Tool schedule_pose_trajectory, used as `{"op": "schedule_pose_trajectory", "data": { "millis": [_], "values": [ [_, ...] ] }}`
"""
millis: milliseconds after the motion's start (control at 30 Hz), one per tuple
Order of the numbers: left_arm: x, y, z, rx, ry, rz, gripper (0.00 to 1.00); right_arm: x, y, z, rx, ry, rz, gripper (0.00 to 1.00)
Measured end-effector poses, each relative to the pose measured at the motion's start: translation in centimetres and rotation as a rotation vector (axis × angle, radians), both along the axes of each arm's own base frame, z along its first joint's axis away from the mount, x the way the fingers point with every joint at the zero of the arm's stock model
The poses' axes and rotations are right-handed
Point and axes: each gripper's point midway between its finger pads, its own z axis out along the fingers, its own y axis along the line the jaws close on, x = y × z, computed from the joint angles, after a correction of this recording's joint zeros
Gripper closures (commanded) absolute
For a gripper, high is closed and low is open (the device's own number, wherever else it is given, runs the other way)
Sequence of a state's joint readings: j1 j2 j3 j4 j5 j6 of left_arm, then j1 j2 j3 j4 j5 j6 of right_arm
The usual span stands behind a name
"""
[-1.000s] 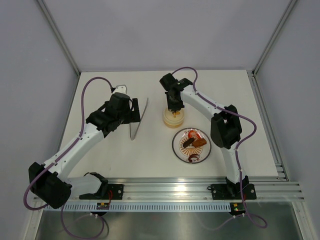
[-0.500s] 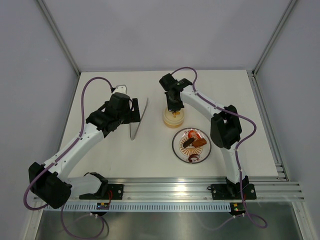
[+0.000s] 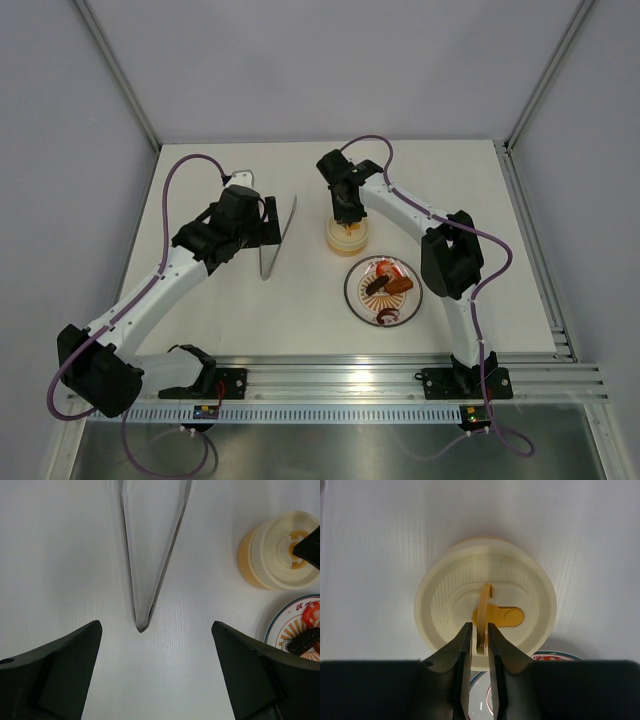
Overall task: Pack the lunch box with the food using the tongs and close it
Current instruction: Close the box lid on the packing box.
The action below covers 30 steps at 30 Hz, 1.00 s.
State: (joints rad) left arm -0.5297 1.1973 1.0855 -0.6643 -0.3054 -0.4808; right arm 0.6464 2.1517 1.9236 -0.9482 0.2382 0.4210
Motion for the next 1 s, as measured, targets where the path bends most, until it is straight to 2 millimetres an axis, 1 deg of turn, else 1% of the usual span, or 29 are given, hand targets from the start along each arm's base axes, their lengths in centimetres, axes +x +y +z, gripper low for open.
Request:
{"op": "schedule_pose_trajectory", "data": {
  "millis": [33,67,133,167,233,367,500,533,600,633,700,733,767,833,867,933,1000],
  "values": [
    [0.0,0.0,0.0,-0.001,0.001,-0.001,0.04,0.0,0.1,0.0,0.002,-0.001,-0.002,0.71],
    [0.0,0.0,0.0,-0.002,0.001,-0.002,0.04,0.0,0.1,0.0,0.004,-0.002,-0.002,0.64],
    [0.0,-0.1,0.0,-0.003,0.002,-0.003,0.04,0.1,0.2,0.0,0.008,-0.003,-0.003,0.62],
    [0.0,-0.1,0.0,-0.004,0.002,-0.004,0.04,0.1,0.2,0.0,0.010,-0.005,-0.002,0.56],
    [0.0,-0.1,0.0,-0.005,0.002,-0.004,0.04,0.1,0.2,0.1,0.013,-0.006,-0.004,0.50],
    [-0.1,-0.3,0.0,-0.012,0.007,-0.013,0.04,0.1,0.2,1.8,0.035,-0.038,-0.002,0.46],
    [-0.1,-1.1,-0.4,-0.034,0.023,-0.033,0.10,0.2,0.1,4.6,0.080,-0.088,-0.002,0.40],
    [0.0,-1.4,-0.7,-0.042,0.032,-0.039,0.15,0.3,0.0,5.2,0.092,-0.100,-0.002,0.37],
    [0.2,-2.1,-1.3,-0.057,0.052,-0.052,0.21,0.5,-0.6,6.2,0.103,-0.117,-0.005,0.34],
    [0.4,-2.6,-1.9,-0.065,0.067,-0.059,0.29,0.7,-1.0,6.4,0.104,-0.121,-0.009,0.31],
    [0.8,-3.5,-3.0,-0.081,0.099,-0.067,0.40,1.0,-1.6,6.3,0.100,-0.121,-0.016,0.31],
    [1.0,-3.9,-3.7,-0.087,0.116,-0.070,0.48,1.1,-2.0,6.0,0.095,-0.115,-0.021,0.32],
    [1.2,-4.2,-4.3,-0.088,0.133,-0.073,0.64,1.0,-2.3,5.6,0.091,-0.104,-0.024,0.37],
    [1.8,-4.9,-5.4,-0.090,0.168,-0.075,0.77,0.8,-2.8,4.7,0.087,-0.076,-0.020,0.41],
    [2.2,-5.3,-5.8,-0.094,0.180,-0.074,0.91,0.6,-3.0,4.3,0.087,-0.062,-0.015,0.44],
    [3.1,-6.2,-6.2,-0.106,0.194,-0.074,0.99,0.2,-2.9,4.0,0.091,-0.041,0.001,0.45],
    [4.4,-7.1,-6.7,-0.124,0.203,-0.075,1.00,0.0,-2.6,4.0,0.101,-0.034,0.022,0.43]
  ]
}}
